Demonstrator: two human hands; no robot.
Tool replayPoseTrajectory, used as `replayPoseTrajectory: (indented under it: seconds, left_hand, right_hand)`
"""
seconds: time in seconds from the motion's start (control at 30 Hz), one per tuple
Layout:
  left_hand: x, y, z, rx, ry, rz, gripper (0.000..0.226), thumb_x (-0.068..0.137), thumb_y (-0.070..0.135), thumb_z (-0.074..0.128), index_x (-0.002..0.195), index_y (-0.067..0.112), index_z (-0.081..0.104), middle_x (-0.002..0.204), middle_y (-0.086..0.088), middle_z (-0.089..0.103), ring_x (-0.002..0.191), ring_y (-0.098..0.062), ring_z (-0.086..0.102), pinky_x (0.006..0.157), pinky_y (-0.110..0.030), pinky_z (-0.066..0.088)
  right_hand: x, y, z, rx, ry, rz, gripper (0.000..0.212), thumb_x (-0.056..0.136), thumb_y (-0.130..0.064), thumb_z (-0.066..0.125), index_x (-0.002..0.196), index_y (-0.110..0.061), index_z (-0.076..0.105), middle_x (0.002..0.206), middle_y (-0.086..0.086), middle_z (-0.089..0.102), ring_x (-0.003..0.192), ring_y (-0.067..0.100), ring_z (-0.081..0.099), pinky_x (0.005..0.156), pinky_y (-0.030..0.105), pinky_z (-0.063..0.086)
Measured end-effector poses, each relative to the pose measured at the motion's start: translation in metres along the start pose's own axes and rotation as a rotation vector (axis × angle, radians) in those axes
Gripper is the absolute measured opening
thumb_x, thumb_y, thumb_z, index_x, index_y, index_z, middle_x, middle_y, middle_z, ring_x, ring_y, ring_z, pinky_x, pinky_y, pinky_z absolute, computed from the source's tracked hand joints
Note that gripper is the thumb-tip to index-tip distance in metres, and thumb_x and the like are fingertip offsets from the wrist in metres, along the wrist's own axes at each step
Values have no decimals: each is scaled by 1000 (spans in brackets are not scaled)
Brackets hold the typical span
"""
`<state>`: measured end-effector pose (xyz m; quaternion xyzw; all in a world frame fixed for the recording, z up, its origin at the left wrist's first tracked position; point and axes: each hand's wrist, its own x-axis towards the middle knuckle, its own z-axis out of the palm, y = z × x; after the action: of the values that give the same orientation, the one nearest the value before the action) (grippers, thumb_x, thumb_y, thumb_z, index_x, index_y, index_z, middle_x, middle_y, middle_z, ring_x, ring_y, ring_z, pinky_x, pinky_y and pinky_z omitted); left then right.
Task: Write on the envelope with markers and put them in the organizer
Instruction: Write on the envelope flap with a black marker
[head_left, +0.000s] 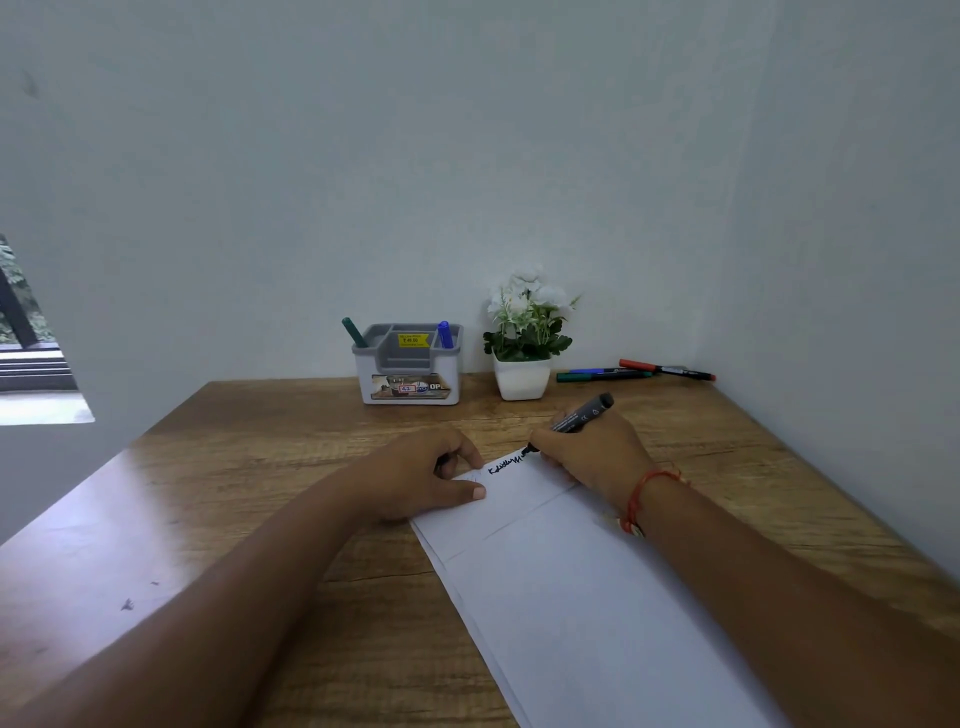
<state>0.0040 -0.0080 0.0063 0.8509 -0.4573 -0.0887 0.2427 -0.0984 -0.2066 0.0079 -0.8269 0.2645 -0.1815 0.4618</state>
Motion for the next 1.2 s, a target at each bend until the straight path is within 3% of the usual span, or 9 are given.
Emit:
replayPoseTrajectory:
  seconds: [0.1, 0.3, 0.63, 0.77, 1.07, 1.2]
  left_hand:
    - [0, 0, 0, 0, -3, -6, 33, 87, 42, 68, 117, 31, 61, 83, 12, 52, 72, -1, 47, 64, -13, 36]
    - [0, -2, 1, -2, -4, -11, 32, 86, 43, 69, 116, 33, 61, 83, 13, 53, 73, -2, 48, 66, -15, 38]
    - [1, -1, 1, -5, -8, -9, 33, 87, 43, 68, 117, 33, 60, 84, 13, 53, 73, -2, 47, 65, -15, 37]
    - [0, -2, 1, -7, -4, -8, 33, 86, 43, 69, 116, 33, 61, 85, 12, 53, 74, -2, 48, 67, -16, 39]
    - [1, -2, 0, 6, -3, -18, 34, 86, 44, 68, 117, 33, 60, 84, 12, 53, 72, -2, 47, 65, -15, 38]
    - [1, -2, 1, 10, -10, -15, 34, 87, 44, 68, 118, 32, 60, 83, 12, 53, 72, -2, 47, 66, -16, 37]
  right_hand:
    - [-1, -1, -1, -28, -16, -3, 20, 75, -31, 69, 73, -12, 68, 69, 5, 70, 53, 10, 57, 52, 22, 44]
    - [-2, -2, -2, -25, -4, 1, 20, 78, -31, 71, 77, -12, 68, 66, 2, 67, 52, 10, 57, 53, 22, 44]
    - [-1, -1, -2, -28, 16, 31, 25, 80, -32, 71, 85, -8, 72, 73, 6, 74, 54, 10, 61, 58, 25, 53]
    - [-3, -1, -3, -6, 8, 26, 19, 78, -32, 71, 80, -13, 68, 68, 0, 69, 42, 2, 57, 46, 16, 42]
    - [-2, 0, -4, -7, 13, 18, 20, 82, -33, 71, 76, -14, 65, 67, 0, 68, 50, 7, 60, 56, 22, 48]
    - [-2, 0, -3, -30, 22, 7, 21, 82, -35, 70, 77, -15, 66, 67, -1, 69, 44, 3, 59, 53, 20, 46]
